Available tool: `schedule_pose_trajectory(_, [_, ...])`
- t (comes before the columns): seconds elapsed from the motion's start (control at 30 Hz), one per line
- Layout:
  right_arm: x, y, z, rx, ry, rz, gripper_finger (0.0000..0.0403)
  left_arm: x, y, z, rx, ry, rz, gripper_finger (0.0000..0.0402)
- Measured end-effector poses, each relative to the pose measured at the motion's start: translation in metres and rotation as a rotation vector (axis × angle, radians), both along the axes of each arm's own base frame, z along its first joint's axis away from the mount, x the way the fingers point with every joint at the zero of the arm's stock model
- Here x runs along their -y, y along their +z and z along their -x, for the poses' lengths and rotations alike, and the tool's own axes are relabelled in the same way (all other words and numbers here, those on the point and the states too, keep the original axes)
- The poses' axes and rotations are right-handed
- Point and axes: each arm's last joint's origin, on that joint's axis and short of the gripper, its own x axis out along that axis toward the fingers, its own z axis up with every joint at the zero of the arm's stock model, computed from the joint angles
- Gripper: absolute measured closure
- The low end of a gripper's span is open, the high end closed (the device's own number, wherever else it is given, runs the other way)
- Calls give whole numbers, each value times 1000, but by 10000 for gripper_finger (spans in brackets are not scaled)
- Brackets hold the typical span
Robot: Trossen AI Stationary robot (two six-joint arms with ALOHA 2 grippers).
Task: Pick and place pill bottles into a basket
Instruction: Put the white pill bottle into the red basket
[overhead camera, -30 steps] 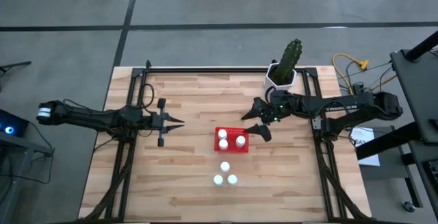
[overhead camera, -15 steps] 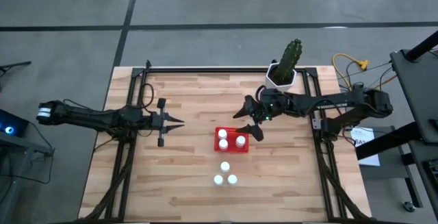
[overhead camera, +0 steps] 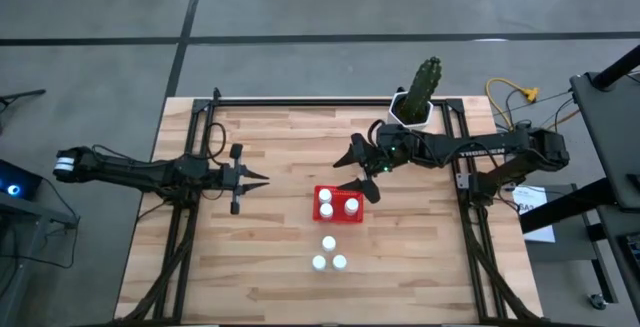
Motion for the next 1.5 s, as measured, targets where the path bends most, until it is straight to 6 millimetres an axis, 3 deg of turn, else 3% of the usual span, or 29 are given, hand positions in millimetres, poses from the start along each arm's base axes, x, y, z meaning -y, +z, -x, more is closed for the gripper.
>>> schedule_pose_trajectory(0.3, [0,-2,2,-20,31,66,95,0,0,0,-1,0,0,366])
schedule_pose_trajectory(0.47, [2,-3,3,-54,-47,-6,95,0,0,0,0,0,0,366])
schedule_pose_trajectory(0.77, [1,-8,4,-71,17,157,104,0,0,0,0,0,-1,366])
schedule_pose_trajectory(0.97, [1,-9,5,-112,-53,3,119,0,0,0,0,0,-1,366])
schedule_pose_trajectory(1.13, [1,-13,6,-162,-152,34,129,0,0,0,-1,0,0,366])
schedule_pose_trajectory(1.5, [0,-18,9,-228,-250,51,58,0,0,0,0,3,23,366])
